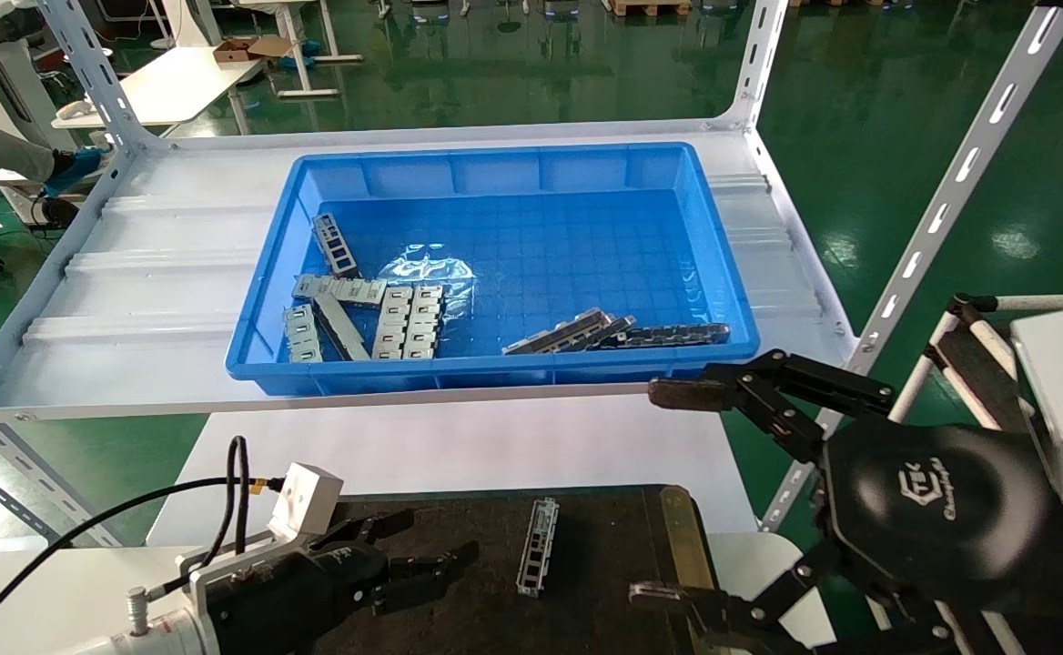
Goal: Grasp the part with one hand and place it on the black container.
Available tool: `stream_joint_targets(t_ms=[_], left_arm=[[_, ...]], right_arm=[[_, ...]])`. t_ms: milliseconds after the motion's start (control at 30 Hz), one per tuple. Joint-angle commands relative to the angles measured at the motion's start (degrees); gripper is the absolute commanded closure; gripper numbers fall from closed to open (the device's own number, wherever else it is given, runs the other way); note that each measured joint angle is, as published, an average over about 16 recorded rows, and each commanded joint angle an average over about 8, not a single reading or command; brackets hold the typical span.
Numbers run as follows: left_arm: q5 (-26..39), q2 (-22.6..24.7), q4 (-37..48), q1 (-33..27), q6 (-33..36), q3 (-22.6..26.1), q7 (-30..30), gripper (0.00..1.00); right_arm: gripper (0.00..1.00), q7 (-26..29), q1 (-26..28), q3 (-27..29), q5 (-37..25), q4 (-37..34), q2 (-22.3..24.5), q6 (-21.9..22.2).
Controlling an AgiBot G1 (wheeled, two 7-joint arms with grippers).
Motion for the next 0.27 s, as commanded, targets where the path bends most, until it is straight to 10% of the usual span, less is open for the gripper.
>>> stream_joint_targets(t_ms=[33,267], left_arm=[[-2.2,-1.1,0.1,0.7,3.2,-2.0,1.8,0.0],[-8.5,-1.3,4.3,3.0,11.7,-7.6,9.6,0.0]], right_arm=[[0.0,0.0,0.0,0.0,0.0,0.0,0.0,0.0],[0.0,0.0,0.0,0.0,0.0,0.0,0.0,0.0]])
